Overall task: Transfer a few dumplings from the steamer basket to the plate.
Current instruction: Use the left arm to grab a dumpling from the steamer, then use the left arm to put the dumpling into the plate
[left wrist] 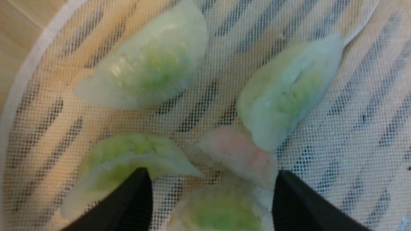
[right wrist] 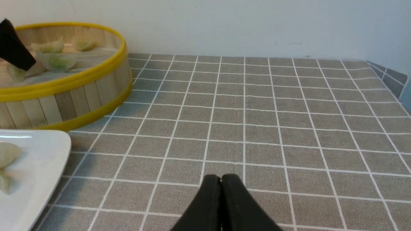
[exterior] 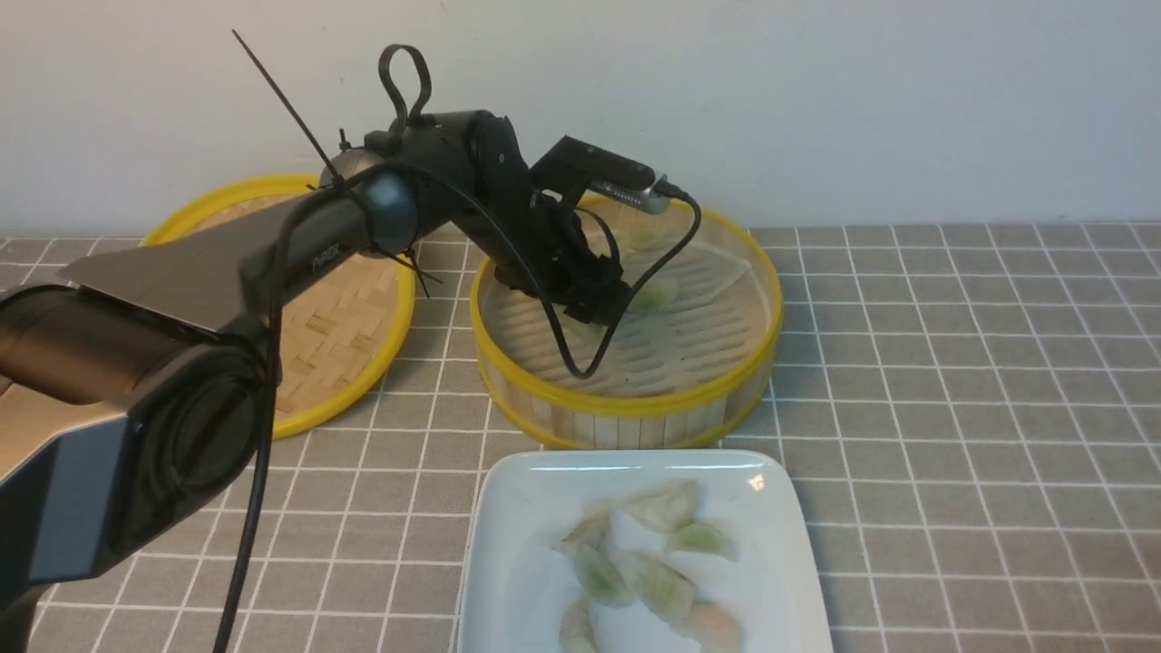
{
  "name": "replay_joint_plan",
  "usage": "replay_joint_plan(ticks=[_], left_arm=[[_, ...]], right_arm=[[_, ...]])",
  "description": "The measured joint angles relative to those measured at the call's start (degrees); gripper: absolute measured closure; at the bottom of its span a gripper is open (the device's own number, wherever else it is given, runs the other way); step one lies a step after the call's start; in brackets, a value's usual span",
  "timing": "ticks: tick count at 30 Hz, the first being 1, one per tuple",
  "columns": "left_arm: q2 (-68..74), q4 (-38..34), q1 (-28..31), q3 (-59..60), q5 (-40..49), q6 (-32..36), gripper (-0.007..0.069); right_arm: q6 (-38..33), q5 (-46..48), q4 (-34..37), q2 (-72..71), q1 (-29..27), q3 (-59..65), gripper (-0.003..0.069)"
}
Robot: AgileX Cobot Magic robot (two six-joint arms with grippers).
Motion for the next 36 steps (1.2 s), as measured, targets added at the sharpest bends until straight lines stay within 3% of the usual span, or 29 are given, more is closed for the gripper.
replay_joint_plan(ticks=[3,13,25,36], left_arm=[[0.54,0.25,0.06,-0.16,3.05,0.04,0.0287],[-0.42,-0.58,0.06,-0.19,7.42,0.49,0.0286],[-14.81,-0.64,0.0,0.85,24.45,0.49,0.0286],[-20.24,-7.26,0.0,20.47,25.02,0.43,0.0286]], right_arm=[[0.0,0.0,0.0,0.0,0.0,0.0,0.0673],[0.0,0.0,0.0,0.0,0.0,0.0,0.0673],[0.0,0.0,0.0,0.0,0.0,0.0,0.0673],[0.0,0.0,0.0,0.0,0.0,0.0,0.0673]])
